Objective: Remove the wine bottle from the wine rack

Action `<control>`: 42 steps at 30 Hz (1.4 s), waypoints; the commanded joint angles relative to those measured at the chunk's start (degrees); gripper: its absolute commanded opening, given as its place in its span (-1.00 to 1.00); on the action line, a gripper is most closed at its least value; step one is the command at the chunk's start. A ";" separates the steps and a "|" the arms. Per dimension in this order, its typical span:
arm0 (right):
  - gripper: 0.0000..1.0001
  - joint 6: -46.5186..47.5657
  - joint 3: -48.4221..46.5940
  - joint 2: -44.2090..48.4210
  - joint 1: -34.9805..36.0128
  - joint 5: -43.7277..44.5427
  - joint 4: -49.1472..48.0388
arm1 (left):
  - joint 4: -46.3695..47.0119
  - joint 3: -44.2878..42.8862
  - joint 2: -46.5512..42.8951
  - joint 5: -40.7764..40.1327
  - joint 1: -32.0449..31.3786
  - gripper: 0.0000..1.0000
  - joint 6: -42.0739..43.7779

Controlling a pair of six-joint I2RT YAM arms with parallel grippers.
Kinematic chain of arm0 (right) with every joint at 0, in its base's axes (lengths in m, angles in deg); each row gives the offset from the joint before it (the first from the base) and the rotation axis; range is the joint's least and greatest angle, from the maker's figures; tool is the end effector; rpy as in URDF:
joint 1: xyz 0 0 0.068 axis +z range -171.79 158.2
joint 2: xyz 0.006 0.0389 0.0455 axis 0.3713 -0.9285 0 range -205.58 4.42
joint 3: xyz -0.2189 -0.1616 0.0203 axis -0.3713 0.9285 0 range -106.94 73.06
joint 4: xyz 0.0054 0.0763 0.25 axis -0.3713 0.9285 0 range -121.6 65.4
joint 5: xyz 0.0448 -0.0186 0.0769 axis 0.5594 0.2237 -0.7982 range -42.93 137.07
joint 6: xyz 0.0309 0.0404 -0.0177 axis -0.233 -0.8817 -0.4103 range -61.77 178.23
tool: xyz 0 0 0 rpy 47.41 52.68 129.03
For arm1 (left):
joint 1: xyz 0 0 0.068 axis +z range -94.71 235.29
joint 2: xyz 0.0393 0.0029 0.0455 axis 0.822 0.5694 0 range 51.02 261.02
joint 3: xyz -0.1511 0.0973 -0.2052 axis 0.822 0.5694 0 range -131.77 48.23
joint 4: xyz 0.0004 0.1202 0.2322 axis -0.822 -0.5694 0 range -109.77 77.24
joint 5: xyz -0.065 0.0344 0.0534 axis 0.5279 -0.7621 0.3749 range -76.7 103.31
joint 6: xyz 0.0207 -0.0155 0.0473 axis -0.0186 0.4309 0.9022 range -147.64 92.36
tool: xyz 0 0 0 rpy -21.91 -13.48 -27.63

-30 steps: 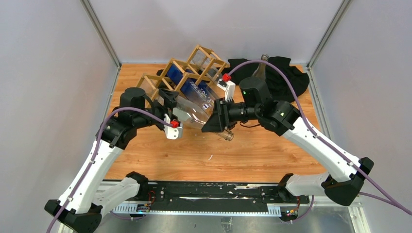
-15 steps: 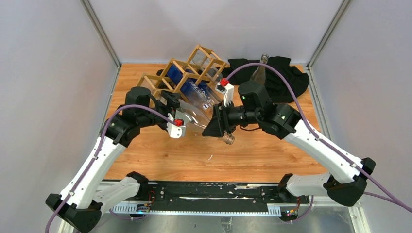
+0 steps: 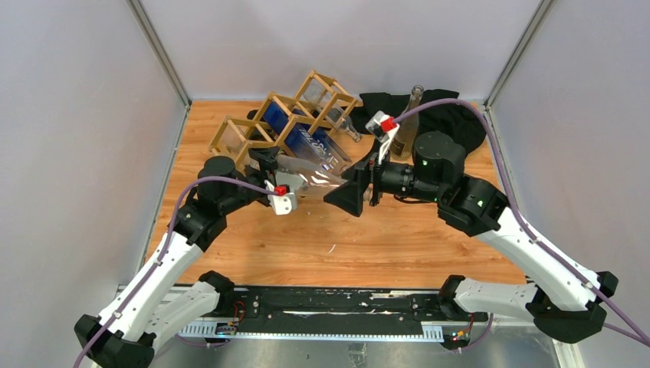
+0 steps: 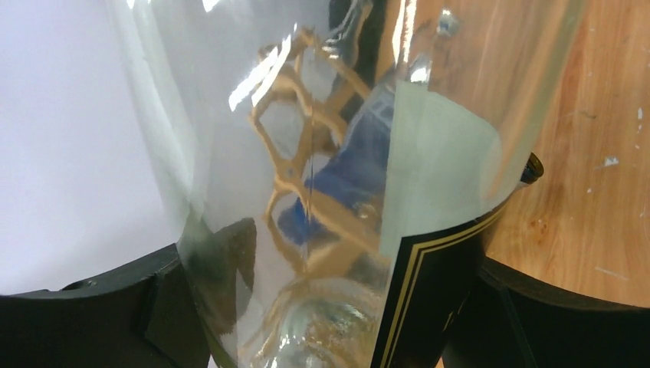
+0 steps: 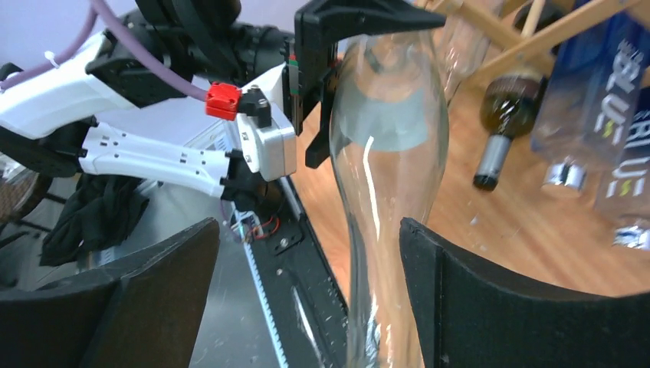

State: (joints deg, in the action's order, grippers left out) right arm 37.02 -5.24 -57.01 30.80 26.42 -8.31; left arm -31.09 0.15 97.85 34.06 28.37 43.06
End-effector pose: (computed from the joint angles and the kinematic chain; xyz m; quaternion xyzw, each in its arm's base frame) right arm 0.1220 0.1803 0.4619 -0.3134 0.6739 0.5005 0.4441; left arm 0.1598 -0.0952 0.3398 0.6658 0.4404 0.0835 0.5964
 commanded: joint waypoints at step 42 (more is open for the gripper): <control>-0.90 0.14 -6.56 -10.80 0.93 6.90 -36.15 | 8.58 -9.67 -3.88 5.37 -0.15 -1.00 -40.97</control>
State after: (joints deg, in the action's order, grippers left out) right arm 39.77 -9.66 -67.09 30.98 34.18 -40.92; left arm -30.66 -5.20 95.21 35.09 28.70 1.64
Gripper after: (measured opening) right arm 0.457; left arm 0.881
